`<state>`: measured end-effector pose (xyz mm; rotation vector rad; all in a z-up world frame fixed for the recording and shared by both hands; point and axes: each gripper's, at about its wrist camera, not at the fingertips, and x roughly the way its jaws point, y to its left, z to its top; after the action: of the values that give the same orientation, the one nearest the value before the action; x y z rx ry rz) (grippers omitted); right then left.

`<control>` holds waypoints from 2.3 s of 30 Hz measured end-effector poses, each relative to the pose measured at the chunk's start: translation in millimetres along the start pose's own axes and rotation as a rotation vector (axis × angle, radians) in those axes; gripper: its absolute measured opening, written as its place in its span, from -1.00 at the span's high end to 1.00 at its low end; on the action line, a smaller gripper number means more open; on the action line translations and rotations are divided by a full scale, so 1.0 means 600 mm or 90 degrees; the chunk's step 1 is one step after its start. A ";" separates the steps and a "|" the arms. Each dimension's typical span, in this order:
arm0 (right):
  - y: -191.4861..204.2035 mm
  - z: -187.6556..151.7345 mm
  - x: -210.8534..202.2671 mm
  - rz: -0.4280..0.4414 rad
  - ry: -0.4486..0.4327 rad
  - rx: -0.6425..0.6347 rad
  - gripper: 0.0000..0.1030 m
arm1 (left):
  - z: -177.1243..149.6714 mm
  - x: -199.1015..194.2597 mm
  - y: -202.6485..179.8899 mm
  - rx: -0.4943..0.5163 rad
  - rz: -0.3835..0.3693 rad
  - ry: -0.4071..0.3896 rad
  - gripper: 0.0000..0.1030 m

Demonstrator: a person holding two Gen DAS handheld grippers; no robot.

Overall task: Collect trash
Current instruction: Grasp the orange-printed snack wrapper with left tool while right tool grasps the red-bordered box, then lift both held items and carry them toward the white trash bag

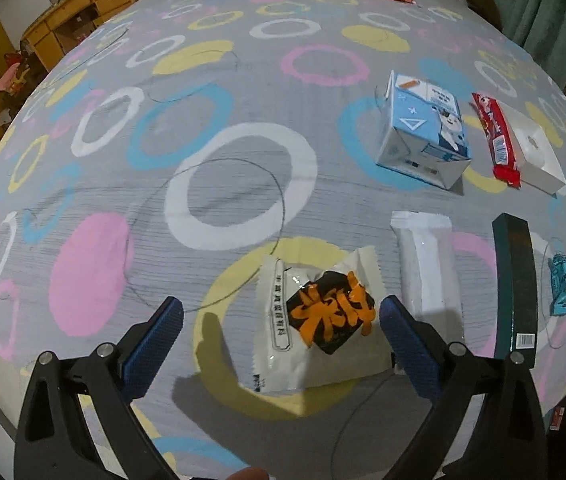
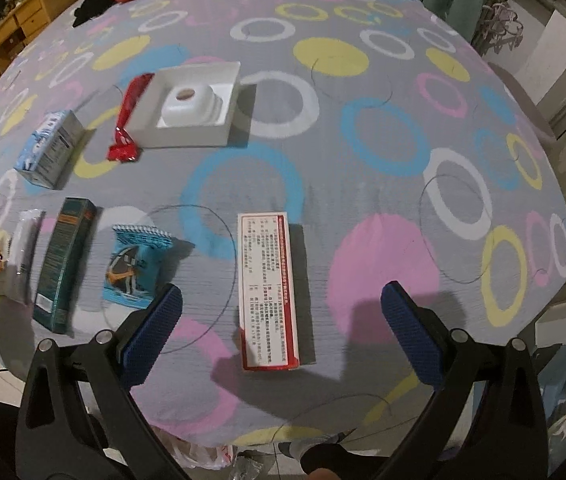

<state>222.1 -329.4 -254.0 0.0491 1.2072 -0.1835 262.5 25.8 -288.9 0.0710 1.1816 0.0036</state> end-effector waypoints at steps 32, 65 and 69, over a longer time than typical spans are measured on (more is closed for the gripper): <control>0.001 0.000 0.084 0.021 0.026 -0.019 0.38 | 0.017 0.021 0.004 -0.036 -0.031 -0.002 0.38; 0.051 -0.038 -0.158 0.075 -0.113 -0.014 0.38 | -0.001 -0.223 0.057 -0.002 0.009 -0.175 0.47; 0.073 -0.055 -0.201 0.090 -0.136 -0.021 0.38 | -0.013 -0.270 0.067 0.005 0.010 -0.196 0.47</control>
<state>157.7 -267.9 -155.7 0.0836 0.9886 -0.0434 195.2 59.6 -140.0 0.0849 0.8731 0.0012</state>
